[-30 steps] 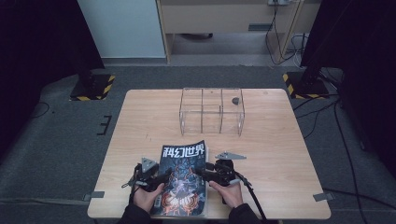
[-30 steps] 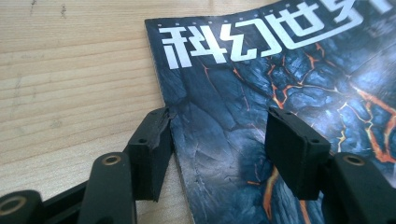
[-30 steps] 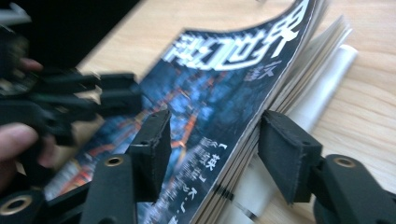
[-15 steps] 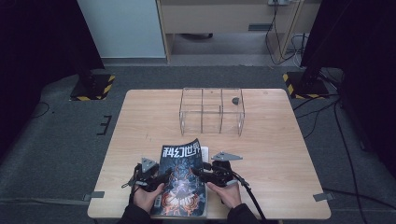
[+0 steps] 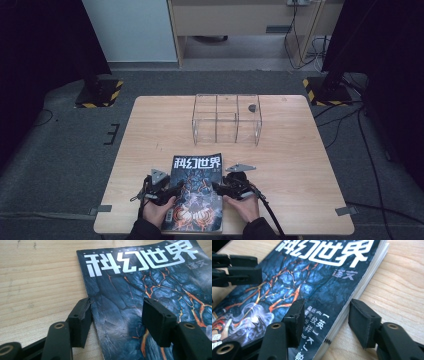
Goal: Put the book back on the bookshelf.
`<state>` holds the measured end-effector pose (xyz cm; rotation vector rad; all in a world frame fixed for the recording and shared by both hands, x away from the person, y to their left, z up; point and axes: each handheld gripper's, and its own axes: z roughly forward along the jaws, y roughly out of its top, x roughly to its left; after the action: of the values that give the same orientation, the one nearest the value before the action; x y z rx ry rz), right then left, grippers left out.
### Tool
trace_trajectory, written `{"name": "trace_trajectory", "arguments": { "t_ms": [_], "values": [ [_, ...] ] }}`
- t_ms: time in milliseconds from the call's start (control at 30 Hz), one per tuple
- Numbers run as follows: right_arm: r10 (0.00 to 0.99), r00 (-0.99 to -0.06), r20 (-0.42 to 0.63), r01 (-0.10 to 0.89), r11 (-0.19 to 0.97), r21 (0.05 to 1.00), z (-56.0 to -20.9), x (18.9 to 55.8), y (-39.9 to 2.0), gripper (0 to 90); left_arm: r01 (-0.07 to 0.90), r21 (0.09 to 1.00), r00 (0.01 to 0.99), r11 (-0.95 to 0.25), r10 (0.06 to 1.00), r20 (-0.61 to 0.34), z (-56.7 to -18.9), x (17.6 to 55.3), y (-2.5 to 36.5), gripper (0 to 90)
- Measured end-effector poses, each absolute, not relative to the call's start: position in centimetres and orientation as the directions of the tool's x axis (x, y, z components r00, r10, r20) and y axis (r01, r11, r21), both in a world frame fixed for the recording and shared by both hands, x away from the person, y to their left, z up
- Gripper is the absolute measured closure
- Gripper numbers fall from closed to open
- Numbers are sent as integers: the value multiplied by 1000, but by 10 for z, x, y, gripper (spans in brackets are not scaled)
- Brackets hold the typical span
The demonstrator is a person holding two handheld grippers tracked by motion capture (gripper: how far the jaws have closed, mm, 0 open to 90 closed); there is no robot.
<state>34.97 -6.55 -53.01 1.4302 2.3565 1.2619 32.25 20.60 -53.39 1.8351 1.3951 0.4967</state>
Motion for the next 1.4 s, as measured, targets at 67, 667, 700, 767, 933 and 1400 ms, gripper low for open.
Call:
{"name": "trace_trajectory", "arguments": {
  "t_ms": [67, 667, 700, 767, 933, 1400],
  "values": [
    [770, -552, 321, 684, 198, 702, -531, 352, -67, 442, 638, 762, 327, -112, 935, -136, -534, 323, 206, 404],
    [744, -548, 383, 625, 59, 779, -529, 365, -69, 438, 641, 759, 336, -113, 931, -145, -534, 322, 206, 405],
    [744, -548, 383, 625, 59, 779, -529, 365, -69, 438, 641, 759, 336, -113, 931, -144, -534, 322, 206, 405],
    [672, -586, 453, 626, 21, 779, -518, 362, -64, 469, 641, 759, 336, -113, 931, -145, -534, 322, 206, 405],
    [720, -601, 347, 615, 140, 776, -521, 360, -49, 457, 641, 759, 336, -113, 931, -145, -534, 322, 206, 405],
    [780, -559, 282, 656, 207, 726, -528, 373, -62, 432, 641, 759, 337, -113, 930, -146, -534, 322, 206, 405]
  ]
}}
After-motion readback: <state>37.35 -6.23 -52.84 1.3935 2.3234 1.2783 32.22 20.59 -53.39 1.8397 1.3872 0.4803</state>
